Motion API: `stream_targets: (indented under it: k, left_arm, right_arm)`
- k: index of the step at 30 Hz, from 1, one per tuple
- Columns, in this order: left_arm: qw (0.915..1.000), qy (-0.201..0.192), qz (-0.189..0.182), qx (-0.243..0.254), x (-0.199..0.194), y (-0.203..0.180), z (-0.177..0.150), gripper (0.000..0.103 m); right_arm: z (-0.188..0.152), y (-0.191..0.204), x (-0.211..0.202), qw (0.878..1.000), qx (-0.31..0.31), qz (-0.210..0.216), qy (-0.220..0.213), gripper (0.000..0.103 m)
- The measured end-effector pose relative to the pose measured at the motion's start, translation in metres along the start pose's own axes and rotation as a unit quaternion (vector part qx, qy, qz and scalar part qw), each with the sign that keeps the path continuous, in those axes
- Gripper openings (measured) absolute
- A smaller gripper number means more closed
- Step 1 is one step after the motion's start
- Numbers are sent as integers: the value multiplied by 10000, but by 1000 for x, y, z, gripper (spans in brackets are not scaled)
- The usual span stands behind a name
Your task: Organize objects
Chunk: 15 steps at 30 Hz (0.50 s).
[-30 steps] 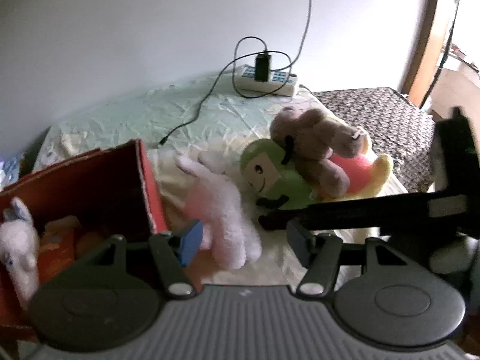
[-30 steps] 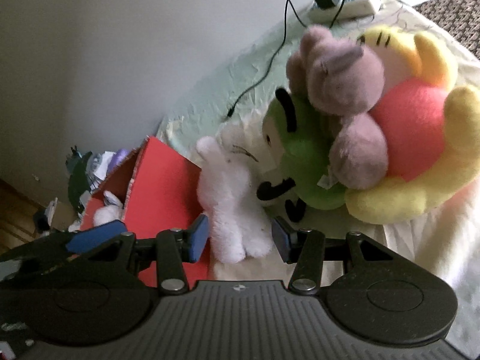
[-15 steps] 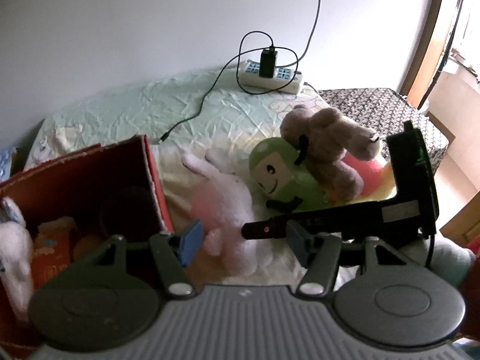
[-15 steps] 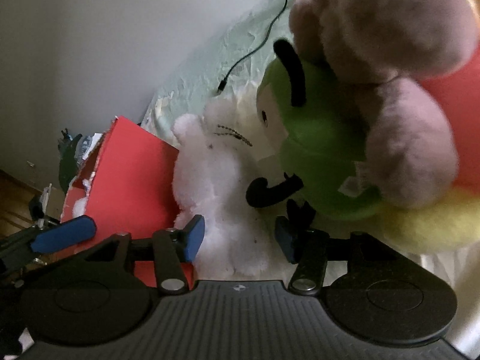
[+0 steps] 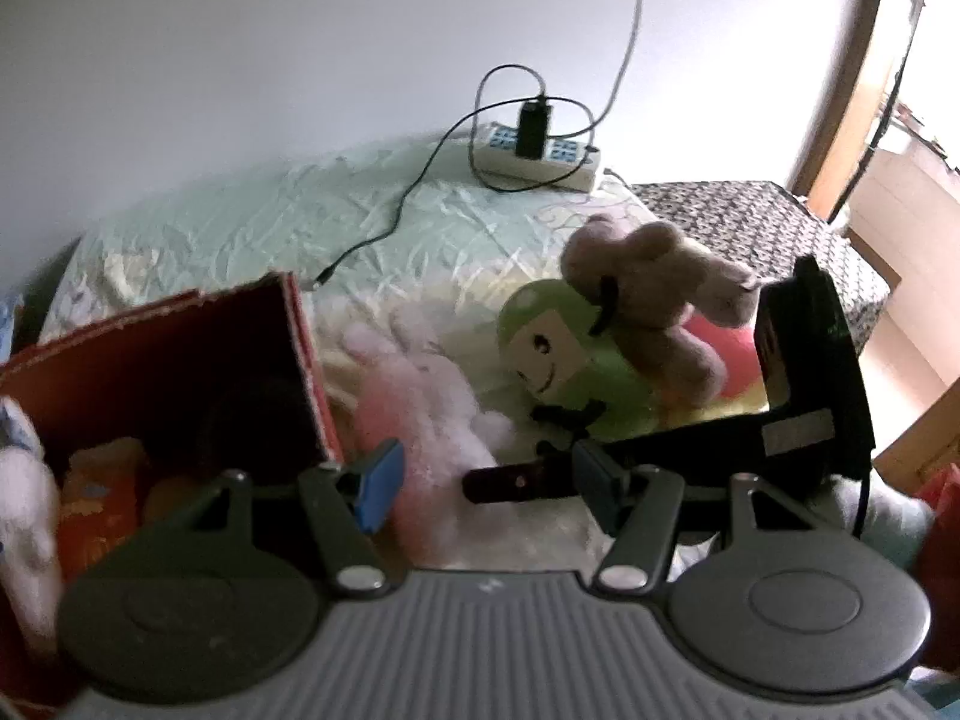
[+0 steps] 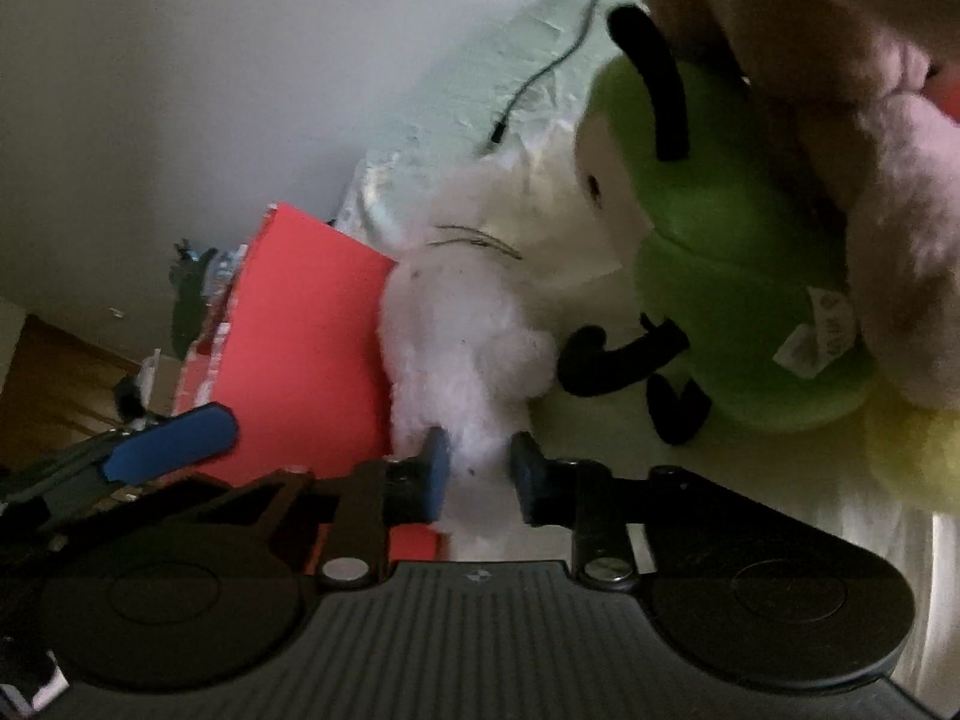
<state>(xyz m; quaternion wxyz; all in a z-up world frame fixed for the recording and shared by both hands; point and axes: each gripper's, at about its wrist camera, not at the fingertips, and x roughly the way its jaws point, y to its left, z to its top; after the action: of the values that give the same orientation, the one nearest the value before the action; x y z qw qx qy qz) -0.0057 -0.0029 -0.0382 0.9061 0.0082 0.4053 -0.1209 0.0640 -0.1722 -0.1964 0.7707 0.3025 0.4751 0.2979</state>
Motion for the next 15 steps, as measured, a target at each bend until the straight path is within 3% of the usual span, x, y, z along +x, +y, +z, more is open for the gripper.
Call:
stream_targets:
  k: [9, 15]
  left_arm:
    - [9994, -82, -265, 230, -17, -19, -10, 64]
    - [9977, -2, -529, 412, -24, -35, -26, 64]
  right_arm:
    - [-19, -4, -48, 9994, -214, -104, -234, 16]
    - [-41, -9, -77, 9980, -438, -395, -218, 16]
